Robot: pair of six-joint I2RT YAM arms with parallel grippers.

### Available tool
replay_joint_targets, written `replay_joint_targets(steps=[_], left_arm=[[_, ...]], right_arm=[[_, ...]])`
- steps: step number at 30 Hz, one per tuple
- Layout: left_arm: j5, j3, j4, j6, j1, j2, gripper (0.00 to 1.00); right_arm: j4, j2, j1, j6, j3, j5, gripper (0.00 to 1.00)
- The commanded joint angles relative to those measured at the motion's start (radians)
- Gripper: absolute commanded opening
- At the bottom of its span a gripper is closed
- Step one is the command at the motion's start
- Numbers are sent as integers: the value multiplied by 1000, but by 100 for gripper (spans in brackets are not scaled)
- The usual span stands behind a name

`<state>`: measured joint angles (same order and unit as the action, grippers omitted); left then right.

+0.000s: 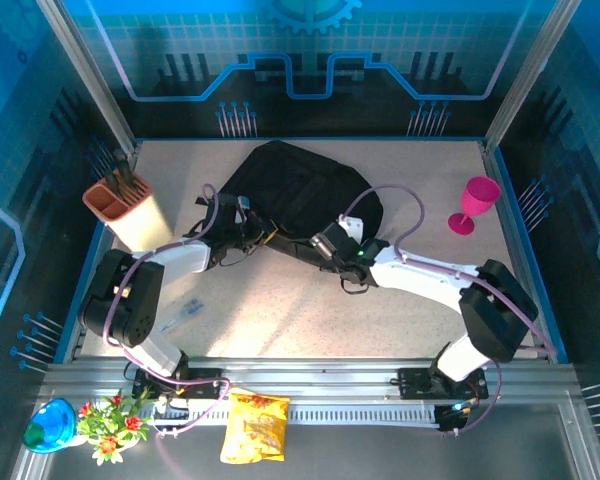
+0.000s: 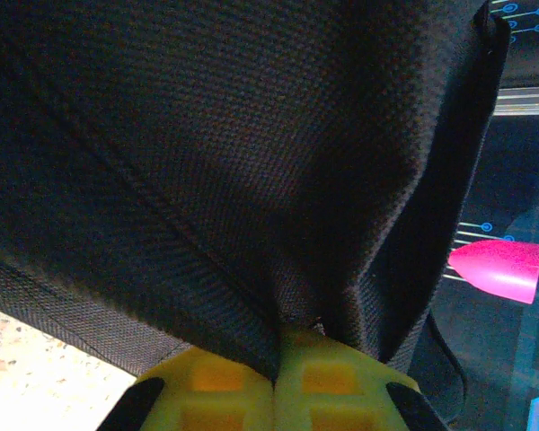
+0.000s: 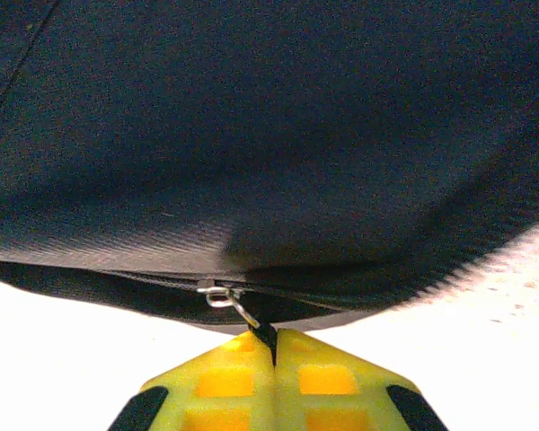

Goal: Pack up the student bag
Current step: Unzip the student bag at the top-center of the table.

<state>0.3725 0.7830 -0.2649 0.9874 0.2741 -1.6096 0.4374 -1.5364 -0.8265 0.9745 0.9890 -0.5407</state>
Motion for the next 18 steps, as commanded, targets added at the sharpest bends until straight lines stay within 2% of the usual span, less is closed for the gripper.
replay_joint_targets(steps=[1, 5, 9, 15, 18], left_arm=[[-14, 35, 25, -39, -25, -23, 0], [-18, 41, 26, -45, -33, -33, 0], [-20, 52, 41, -57, -37, -46, 0], [0, 89, 63, -83, -49, -82, 0], [3, 110, 77, -102, -52, -102, 0]], right_arm=[[112, 78, 1, 9, -36, -119, 0], [130, 143, 32, 3, -72, -130, 0], [106, 178, 92, -56, -96, -85, 0], [9, 150, 233, -245, -94, 118, 0], [4, 118, 287, -322, -74, 159, 0]])
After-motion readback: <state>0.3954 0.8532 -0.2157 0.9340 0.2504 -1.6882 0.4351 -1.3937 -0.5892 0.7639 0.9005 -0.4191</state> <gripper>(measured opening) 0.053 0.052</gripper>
